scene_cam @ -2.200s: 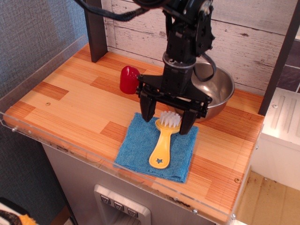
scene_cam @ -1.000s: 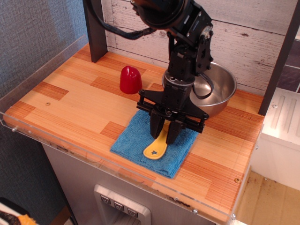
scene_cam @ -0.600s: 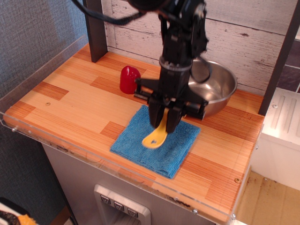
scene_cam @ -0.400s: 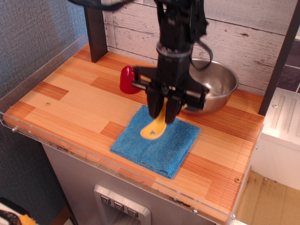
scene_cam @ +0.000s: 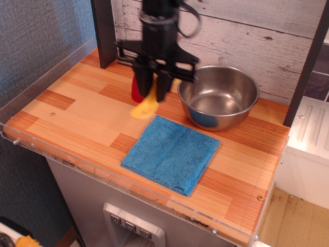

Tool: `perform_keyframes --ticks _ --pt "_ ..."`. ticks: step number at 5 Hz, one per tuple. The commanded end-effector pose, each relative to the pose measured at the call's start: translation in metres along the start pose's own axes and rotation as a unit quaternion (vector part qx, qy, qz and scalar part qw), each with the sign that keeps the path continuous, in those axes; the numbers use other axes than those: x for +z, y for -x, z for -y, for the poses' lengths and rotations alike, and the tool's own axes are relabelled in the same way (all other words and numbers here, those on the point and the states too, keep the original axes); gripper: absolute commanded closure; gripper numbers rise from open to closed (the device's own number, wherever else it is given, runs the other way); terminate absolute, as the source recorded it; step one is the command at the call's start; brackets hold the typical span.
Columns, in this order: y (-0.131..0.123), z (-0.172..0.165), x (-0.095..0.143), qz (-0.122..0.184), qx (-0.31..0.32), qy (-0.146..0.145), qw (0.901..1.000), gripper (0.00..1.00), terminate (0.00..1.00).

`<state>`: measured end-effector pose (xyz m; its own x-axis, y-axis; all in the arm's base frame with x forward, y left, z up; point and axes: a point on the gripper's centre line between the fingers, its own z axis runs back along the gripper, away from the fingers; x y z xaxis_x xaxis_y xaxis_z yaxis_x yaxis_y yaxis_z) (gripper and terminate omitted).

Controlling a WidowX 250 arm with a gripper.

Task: Move the brush to the left of the red object.

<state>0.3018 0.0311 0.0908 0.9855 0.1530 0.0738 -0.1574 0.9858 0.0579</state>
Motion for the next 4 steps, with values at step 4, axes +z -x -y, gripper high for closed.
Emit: perform_keyframes --ticks 4 --pt "-0.093 -0.095 -0.049 0.007 -0.012 -0.056 0.9983 1.0 0.0"
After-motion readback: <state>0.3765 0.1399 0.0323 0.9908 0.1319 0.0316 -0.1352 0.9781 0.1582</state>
